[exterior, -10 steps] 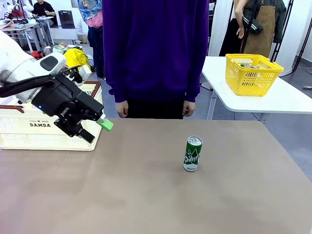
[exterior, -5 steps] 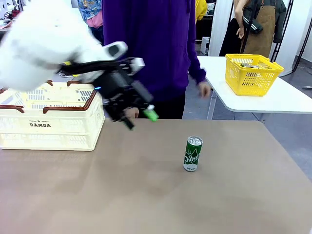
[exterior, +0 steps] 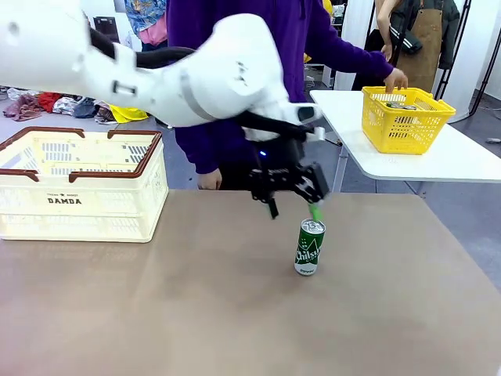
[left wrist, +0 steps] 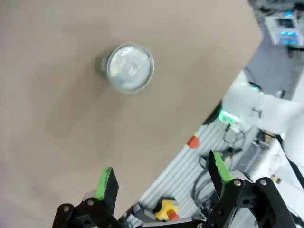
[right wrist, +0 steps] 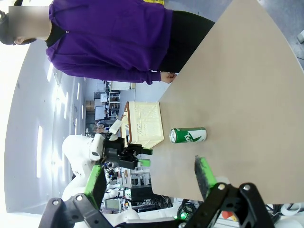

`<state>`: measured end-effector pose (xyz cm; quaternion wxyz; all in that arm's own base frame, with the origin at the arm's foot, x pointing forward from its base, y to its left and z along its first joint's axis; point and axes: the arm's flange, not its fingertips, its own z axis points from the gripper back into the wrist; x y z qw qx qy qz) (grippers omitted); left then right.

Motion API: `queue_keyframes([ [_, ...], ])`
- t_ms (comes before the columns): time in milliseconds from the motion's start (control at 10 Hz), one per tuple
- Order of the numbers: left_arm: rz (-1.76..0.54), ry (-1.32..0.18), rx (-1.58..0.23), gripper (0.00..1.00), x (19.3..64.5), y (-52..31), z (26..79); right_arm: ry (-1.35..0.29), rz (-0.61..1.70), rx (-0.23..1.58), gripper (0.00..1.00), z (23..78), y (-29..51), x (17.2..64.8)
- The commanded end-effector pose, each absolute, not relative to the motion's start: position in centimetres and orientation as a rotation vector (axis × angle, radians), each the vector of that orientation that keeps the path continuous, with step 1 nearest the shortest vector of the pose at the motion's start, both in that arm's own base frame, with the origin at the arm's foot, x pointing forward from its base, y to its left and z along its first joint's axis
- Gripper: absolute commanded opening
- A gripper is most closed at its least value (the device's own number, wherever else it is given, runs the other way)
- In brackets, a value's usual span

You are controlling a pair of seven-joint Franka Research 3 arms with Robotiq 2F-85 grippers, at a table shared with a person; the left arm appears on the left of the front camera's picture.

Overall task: Place the drinks into the Shopping basket.
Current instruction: Pick up one drink and place it into the Shopping basket.

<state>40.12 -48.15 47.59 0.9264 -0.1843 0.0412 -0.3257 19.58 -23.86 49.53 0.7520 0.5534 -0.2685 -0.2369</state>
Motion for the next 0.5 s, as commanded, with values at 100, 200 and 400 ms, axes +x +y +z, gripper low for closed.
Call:
queue_keyframes([
  [100,-0.562,-0.032,-0.217,1.0,39.9,-51.9,46.3,-0.611,-0.495,1.223,1.0,49.7,-23.9,19.7],
  [200,-0.424,0.031,-0.146,1.0,40.7,-52.3,46.1,-0.611,-0.495,1.223,1.0,49.7,-23.9,19.7],
  [400,-0.649,-0.004,-0.294,1.0,38.8,-51.5,46.1,-0.611,-0.495,1.223,1.0,49.7,-23.9,19.7],
])
